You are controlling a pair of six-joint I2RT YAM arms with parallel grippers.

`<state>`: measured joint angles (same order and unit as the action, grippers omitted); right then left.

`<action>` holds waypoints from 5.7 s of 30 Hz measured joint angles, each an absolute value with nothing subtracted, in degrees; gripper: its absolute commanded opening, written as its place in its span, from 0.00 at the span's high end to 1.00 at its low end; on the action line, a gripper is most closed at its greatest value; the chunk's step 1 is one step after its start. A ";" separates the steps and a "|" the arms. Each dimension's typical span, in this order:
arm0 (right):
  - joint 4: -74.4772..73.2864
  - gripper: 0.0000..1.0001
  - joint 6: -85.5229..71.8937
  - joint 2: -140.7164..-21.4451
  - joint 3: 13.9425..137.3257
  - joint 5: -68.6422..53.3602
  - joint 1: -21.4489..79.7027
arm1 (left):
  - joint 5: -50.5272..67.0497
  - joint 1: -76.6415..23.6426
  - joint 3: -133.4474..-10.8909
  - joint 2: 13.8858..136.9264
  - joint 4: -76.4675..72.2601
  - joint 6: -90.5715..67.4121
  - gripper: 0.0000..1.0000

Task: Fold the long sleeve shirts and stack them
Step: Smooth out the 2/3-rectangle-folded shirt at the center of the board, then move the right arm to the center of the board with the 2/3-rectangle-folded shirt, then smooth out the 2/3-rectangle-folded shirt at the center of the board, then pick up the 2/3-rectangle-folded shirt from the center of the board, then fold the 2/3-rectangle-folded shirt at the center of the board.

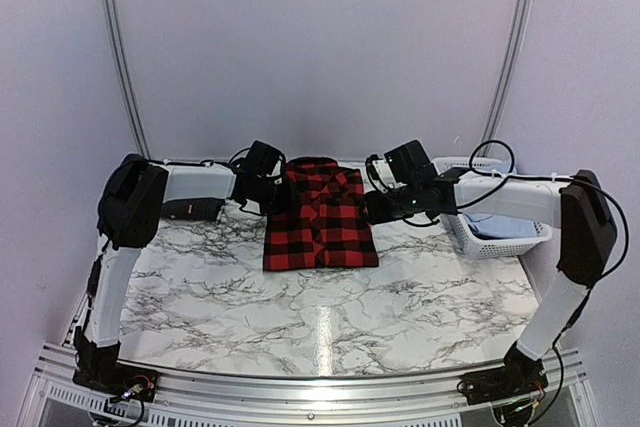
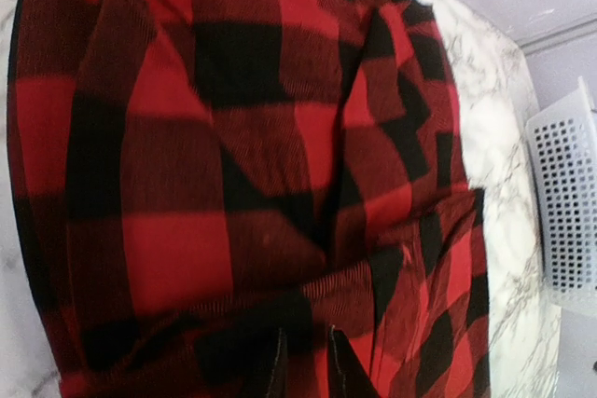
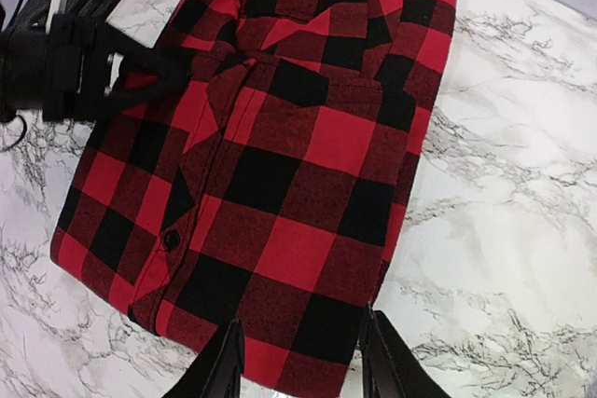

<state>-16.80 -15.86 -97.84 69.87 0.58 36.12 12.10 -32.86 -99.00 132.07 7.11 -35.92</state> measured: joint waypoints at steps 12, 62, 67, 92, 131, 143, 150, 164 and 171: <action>-16.32 0.61 -17.30 -97.73 66.70 0.58 37.43 | 19.57 -31.48 -111.92 144.16 5.45 -38.37 0.78; -9.69 0.67 -26.59 -92.16 43.53 3.99 40.60 | 23.97 -39.44 -50.59 103.79 -4.82 -39.59 0.79; -11.86 0.67 -26.50 -90.13 42.87 4.25 40.60 | 22.70 -39.44 -49.89 102.13 -3.57 -38.76 0.73; -7.03 0.68 -17.19 -92.75 42.94 1.58 40.95 | 14.00 -40.07 -49.56 98.78 3.16 -26.50 0.64; -10.63 1.00 -21.91 -77.12 36.07 3.22 49.78 | 14.33 -48.16 -43.18 89.14 3.55 -29.23 1.00; -20.93 1.00 -26.52 -67.35 44.07 4.62 54.30 | 7.11 -52.03 -45.25 74.39 11.14 -33.01 1.00; -15.57 1.00 -22.68 -87.68 64.25 0.84 39.97 | 10.20 -39.16 -64.29 90.02 12.36 -28.88 1.00; -8.38 1.00 -20.93 -130.17 92.53 -4.56 26.09 | 21.76 -25.30 -100.05 136.20 5.37 -30.76 1.00; -3.55 1.00 -23.29 -112.86 66.61 -6.50 29.02 | 23.24 -29.26 -74.96 120.95 -3.31 -34.74 1.00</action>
<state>-3.55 -23.29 -112.86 66.61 -6.50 29.02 23.24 -29.26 -74.96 120.95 -3.31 -34.74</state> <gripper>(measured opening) 0.002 0.008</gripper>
